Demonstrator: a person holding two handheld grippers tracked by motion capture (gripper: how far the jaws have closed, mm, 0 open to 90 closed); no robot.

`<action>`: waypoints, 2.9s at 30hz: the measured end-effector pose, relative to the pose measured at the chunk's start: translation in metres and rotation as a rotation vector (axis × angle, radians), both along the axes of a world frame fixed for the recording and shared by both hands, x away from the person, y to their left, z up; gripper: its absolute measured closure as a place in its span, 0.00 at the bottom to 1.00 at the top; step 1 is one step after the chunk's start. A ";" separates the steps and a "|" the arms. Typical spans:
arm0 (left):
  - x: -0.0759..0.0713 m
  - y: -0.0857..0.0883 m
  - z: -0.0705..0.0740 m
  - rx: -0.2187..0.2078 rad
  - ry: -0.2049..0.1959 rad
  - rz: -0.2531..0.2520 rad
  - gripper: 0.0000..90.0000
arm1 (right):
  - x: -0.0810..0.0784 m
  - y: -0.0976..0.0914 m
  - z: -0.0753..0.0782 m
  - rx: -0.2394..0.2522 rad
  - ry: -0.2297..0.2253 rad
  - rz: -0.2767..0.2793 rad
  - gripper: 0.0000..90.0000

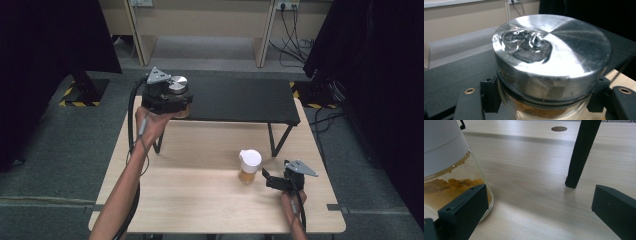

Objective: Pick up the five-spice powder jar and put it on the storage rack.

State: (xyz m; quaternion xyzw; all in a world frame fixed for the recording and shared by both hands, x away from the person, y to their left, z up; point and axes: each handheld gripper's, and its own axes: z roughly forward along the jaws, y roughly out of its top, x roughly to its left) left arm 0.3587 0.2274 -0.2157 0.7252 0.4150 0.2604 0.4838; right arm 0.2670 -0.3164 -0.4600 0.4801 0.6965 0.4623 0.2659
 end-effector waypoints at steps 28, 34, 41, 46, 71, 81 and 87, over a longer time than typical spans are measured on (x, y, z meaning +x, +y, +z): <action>0.026 -0.019 -0.034 0.018 -0.036 0.117 0.34 | 0.000 -0.002 -0.002 0.016 -0.006 0.001 0.01; 0.029 -0.015 -0.037 -0.018 -0.016 0.115 0.31 | 0.000 -0.002 -0.002 0.015 -0.007 0.002 0.01; 0.025 -0.017 -0.036 -0.042 -0.006 0.158 0.00 | 0.000 -0.002 -0.002 0.015 -0.006 0.002 0.01; 0.021 -0.014 -0.034 -0.052 -0.012 0.154 0.00 | 0.000 -0.002 -0.002 0.015 -0.007 0.001 0.01; -0.052 -0.001 -0.046 -0.035 -0.093 0.077 0.00 | -0.001 -0.001 -0.001 0.004 -0.006 0.001 0.01; -0.085 0.010 -0.076 -0.047 -0.110 0.029 0.00 | -0.001 0.001 -0.001 0.000 -0.005 0.000 0.01; -0.096 0.019 -0.109 -0.095 -0.086 -0.018 0.00 | -0.001 0.001 -0.001 0.000 -0.005 0.000 0.01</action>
